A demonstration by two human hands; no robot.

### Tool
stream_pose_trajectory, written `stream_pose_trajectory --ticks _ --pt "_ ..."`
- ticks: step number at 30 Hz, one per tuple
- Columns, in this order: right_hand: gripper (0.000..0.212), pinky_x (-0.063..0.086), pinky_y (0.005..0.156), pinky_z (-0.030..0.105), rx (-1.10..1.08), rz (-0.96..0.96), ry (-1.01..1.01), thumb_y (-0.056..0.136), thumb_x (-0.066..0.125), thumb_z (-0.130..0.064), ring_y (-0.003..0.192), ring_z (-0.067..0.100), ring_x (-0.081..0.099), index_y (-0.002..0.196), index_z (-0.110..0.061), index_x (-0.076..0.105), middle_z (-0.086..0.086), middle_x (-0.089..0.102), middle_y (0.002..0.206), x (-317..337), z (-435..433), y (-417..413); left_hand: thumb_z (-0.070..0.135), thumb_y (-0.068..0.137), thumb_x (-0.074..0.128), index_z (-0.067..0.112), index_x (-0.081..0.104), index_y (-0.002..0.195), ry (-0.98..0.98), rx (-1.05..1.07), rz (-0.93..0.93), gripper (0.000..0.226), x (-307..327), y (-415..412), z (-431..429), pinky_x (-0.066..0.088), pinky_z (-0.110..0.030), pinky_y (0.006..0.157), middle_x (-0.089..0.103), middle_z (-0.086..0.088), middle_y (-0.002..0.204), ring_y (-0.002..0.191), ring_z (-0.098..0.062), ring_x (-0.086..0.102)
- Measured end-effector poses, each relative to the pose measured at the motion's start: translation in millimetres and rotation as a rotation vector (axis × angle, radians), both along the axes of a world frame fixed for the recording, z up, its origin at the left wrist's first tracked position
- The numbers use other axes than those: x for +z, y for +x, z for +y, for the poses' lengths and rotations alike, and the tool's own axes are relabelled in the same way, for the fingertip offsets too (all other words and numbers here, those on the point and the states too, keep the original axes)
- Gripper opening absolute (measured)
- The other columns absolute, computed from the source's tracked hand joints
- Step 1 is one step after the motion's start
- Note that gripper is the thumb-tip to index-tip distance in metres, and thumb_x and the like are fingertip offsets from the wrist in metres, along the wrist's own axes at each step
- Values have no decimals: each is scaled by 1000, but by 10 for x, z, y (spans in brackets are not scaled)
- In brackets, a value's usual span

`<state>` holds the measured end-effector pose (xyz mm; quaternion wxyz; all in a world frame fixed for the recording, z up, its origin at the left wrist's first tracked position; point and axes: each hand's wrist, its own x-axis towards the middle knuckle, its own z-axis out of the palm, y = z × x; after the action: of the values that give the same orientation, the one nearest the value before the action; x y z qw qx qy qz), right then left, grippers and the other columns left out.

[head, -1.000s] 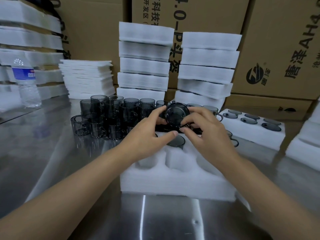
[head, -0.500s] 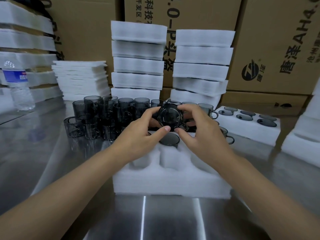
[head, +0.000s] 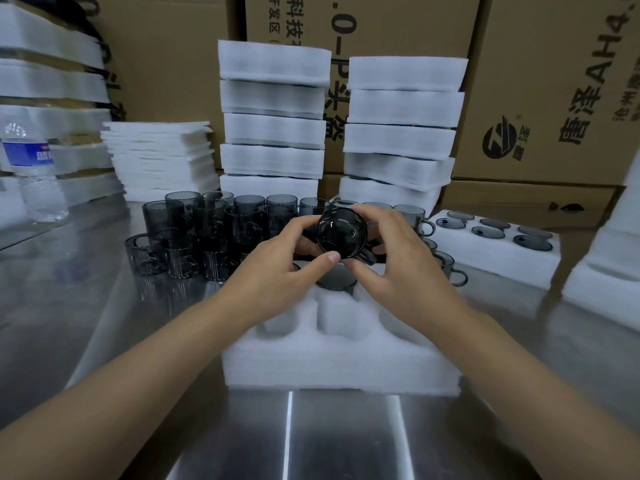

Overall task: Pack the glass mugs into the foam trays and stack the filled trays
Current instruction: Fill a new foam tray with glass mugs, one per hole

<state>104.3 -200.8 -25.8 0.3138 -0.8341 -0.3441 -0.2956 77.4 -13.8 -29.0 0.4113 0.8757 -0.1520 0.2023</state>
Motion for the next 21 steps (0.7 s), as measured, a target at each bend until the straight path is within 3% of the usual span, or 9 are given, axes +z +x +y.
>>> stream_pose_trajectory --ticks 3,7,13,16,21 --pt "63 37 93 13 -7 22 -16 86 67 -17 110 -2 42 141 -23 37 -14 40 122 4 -1 -6 50 84 56 38 43 132 5 3 -8 51 4 -10 -4 53 -33 80 64 19 97 93 2 60" --pt "65 33 91 6 -4 35 -24 84 67 -15 111 -2 41 141 -23 36 -15 38 119 5 -5 -11 50 84 58 37 44 132 7 5 -9 52 2 -10 -3 49 -26 70 63 19 96 82 1 61" --pt "67 35 92 13 -8 25 -32 83 68 -18 110 -5 38 142 -26 35 -18 35 119 14 -2 -22 50 84 58 37 44 132 17 11 -25 53 4 -16 2 50 -26 77 63 18 102 95 2 59" --pt "68 34 93 14 -8 17 -37 83 68 -17 114 0 41 142 -24 36 -16 35 120 15 -7 -27 54 80 56 37 43 134 23 14 -27 58 3 -20 1 47 -23 74 62 19 104 91 1 60" --pt "69 27 92 1 -12 23 -50 82 70 -20 117 2 40 142 -24 36 -10 41 128 21 -9 -36 55 79 55 40 42 132 16 19 -32 57 13 -23 -11 43 -17 70 61 20 105 89 1 59"
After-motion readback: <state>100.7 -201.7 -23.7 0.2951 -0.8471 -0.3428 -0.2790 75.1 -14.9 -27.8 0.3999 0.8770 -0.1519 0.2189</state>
